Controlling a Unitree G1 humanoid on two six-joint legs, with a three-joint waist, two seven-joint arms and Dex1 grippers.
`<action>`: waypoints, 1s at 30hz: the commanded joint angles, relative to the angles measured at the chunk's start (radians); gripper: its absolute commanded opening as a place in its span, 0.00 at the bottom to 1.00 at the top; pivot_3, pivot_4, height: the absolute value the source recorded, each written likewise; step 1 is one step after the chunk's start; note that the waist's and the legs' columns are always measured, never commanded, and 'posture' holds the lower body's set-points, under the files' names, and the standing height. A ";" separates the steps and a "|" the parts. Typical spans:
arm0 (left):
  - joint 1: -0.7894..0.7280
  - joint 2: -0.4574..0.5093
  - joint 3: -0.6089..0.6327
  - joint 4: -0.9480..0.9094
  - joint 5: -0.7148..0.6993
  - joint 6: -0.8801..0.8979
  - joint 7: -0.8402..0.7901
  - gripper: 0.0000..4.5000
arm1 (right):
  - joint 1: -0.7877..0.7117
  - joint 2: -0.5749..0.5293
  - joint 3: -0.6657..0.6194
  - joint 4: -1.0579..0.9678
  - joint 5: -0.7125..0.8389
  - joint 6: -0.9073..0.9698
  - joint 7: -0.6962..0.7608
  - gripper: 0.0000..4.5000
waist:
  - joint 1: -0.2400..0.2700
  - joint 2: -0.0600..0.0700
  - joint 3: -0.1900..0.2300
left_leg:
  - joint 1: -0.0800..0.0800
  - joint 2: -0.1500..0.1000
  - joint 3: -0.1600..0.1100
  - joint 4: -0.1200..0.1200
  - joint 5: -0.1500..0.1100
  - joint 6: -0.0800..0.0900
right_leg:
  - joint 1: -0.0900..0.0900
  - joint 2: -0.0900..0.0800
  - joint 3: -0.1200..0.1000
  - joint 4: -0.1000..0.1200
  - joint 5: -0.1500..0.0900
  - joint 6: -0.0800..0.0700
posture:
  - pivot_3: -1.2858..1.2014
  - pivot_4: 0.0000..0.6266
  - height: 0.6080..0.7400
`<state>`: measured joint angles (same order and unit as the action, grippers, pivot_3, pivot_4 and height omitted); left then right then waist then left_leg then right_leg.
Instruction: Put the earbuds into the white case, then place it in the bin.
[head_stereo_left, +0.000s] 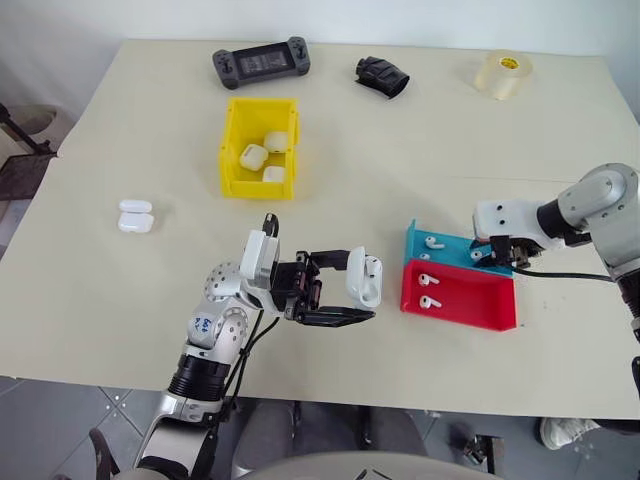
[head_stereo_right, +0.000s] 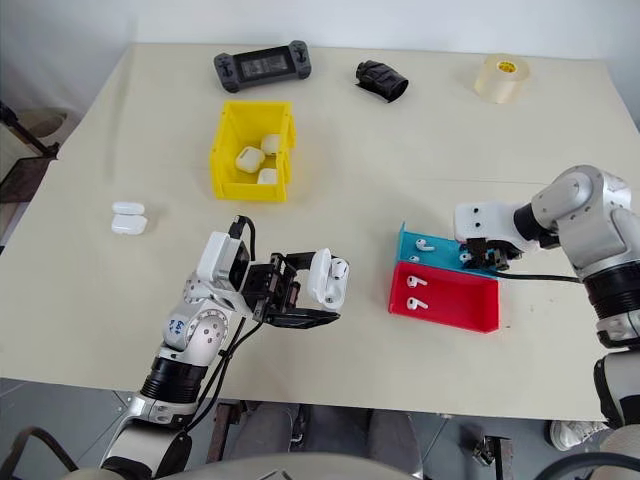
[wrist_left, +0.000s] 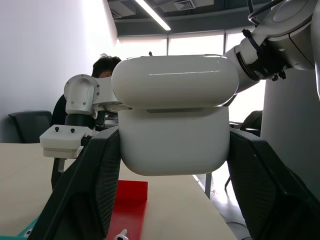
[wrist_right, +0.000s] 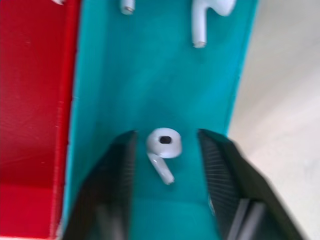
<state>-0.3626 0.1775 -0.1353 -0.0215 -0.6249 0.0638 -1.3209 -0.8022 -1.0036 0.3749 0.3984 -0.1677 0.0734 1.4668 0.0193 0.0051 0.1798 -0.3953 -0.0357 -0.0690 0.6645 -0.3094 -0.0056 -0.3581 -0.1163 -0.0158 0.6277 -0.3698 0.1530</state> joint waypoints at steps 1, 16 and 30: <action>-0.015 0.000 0.011 -0.015 -0.008 -0.011 0.004 0.62 | 0.011 -0.002 -0.027 -0.014 -0.001 -0.001 0.002 0.11 | 0.000 0.000 0.000 | 0.000 0.000 0.000 0.000 0.000 0.000 | 0.000 0.000 0.000 0.000 0.000 0.000 | 0.52 0.24 1.00; -0.041 -0.002 0.016 0.005 -0.016 -0.003 -0.008 0.62 | 0.065 0.036 -0.393 -0.305 0.407 0.354 -0.028 0.11 | 0.006 0.000 0.000 | -0.002 0.000 -0.001 0.000 0.000 0.000 | -0.001 0.000 0.000 0.001 0.000 0.000 | 0.52 0.24 1.00; -0.158 -0.048 0.051 0.118 -0.032 0.044 0.007 0.62 | 0.496 0.546 -0.971 -1.078 1.423 0.898 -0.891 0.11 | 0.003 0.000 0.000 | -0.005 -0.001 -0.004 0.002 0.001 0.000 | -0.003 -0.001 -0.002 0.008 0.001 0.001 | 0.52 0.24 1.00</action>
<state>-0.5102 0.1341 -0.0931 0.0991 -0.6419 0.1135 -1.3057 -0.3039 -0.4581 -0.5688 -0.6174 1.1639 1.0040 0.6585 0.0220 0.0054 0.1799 -0.4007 -0.0367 -0.0727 0.6671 -0.3086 -0.0056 -0.3608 -0.1167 -0.0179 0.6360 -0.3691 0.1537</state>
